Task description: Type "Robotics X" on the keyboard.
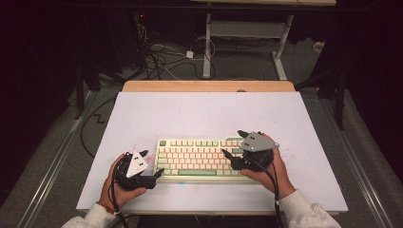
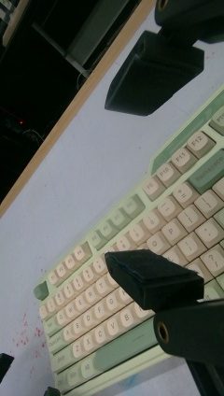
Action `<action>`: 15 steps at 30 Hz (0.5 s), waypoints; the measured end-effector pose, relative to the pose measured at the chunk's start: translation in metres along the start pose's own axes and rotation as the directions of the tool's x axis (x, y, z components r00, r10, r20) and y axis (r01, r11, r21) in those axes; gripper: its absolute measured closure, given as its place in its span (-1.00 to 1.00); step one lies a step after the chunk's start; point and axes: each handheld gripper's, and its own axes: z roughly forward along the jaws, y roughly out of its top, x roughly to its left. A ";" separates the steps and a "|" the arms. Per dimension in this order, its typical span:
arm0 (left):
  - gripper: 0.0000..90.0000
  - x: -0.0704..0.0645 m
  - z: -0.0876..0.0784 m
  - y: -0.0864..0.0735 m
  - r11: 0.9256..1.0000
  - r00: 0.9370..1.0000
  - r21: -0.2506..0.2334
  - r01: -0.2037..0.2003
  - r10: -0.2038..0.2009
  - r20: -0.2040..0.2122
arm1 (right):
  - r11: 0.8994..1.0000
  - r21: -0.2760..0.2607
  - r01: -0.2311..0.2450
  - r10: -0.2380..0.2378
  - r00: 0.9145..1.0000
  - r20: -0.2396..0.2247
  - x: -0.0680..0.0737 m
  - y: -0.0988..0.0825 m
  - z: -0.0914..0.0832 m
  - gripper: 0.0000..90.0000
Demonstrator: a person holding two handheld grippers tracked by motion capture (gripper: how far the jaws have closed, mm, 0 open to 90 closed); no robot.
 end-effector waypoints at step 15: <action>-0.61 -0.001 0.000 0.000 1.000 1.000 0.010 -0.013 0.013 -0.004 | 1.000 0.003 -0.003 0.003 0.999 0.034 -0.009 -0.008 -0.011 -0.49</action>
